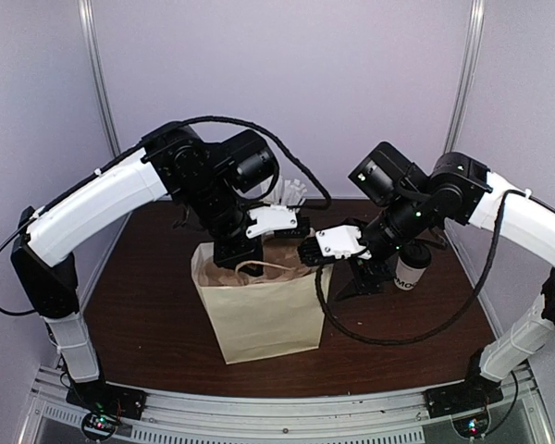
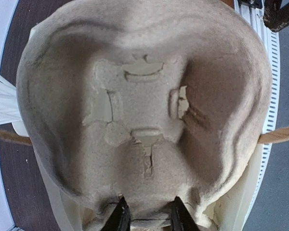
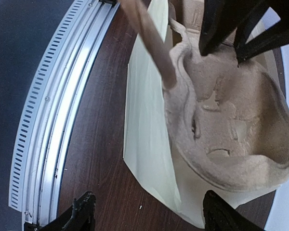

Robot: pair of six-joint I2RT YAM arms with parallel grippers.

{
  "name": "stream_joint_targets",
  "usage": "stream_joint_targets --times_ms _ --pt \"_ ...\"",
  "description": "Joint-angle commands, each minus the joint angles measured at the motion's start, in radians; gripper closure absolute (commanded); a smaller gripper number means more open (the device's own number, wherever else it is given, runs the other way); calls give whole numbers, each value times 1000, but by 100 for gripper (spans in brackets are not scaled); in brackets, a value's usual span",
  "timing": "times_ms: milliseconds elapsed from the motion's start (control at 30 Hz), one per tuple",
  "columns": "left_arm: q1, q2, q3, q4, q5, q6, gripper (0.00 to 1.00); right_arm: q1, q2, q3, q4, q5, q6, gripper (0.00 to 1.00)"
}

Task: Pack the takeout coffee

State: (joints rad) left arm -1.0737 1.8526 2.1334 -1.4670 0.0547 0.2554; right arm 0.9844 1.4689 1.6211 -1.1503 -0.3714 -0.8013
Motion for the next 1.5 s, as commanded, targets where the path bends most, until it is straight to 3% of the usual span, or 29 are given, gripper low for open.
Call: stream_joint_targets --times_ms 0,667,1067,1467 --pt "-2 -24 -37 -36 -39 -30 85 3 -15 -13 29 85 44 24" --pt "-3 113 -53 -51 -56 -27 85 3 -45 -11 24 2 44 23" --pt "-3 159 -84 -46 -55 -41 85 -1 -114 99 -160 -98 7 17" --pt "-3 188 -131 -36 1 -49 85 -26 -150 57 -143 -104 14 16"
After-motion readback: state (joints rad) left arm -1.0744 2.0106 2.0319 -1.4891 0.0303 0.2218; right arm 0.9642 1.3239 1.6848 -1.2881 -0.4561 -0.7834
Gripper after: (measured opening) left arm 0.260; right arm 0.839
